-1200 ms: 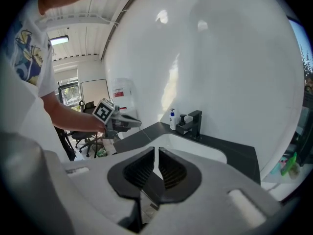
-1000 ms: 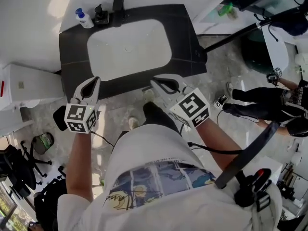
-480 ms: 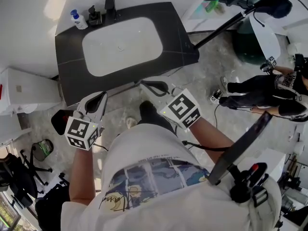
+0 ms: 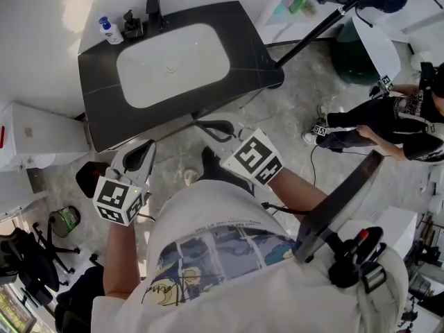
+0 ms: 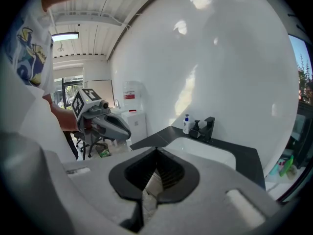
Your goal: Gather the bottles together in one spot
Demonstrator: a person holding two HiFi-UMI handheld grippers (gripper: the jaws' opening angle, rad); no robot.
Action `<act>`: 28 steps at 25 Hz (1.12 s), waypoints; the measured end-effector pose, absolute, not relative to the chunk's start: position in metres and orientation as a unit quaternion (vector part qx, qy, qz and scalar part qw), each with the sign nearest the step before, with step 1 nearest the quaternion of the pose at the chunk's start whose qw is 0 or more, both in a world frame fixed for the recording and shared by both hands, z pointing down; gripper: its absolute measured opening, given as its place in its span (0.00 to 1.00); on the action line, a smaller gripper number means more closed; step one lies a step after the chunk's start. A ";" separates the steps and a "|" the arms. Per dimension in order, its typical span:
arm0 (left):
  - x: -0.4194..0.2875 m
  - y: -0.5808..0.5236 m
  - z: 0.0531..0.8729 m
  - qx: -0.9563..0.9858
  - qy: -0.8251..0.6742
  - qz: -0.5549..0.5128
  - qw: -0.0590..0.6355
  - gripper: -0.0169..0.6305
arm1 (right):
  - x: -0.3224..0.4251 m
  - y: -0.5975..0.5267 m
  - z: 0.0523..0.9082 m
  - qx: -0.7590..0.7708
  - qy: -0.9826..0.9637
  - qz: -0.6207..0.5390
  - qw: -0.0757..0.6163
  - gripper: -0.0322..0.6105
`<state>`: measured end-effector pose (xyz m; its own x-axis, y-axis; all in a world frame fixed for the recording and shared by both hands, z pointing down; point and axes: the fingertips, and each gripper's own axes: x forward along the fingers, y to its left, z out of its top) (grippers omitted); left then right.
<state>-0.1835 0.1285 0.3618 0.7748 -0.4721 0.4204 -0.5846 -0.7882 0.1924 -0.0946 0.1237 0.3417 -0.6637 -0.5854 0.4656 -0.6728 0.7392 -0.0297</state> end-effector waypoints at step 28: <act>-0.179 0.160 0.364 0.934 -0.263 0.186 0.156 0.03 | -0.100 0.155 0.337 0.352 -0.905 0.086 0.221 0.05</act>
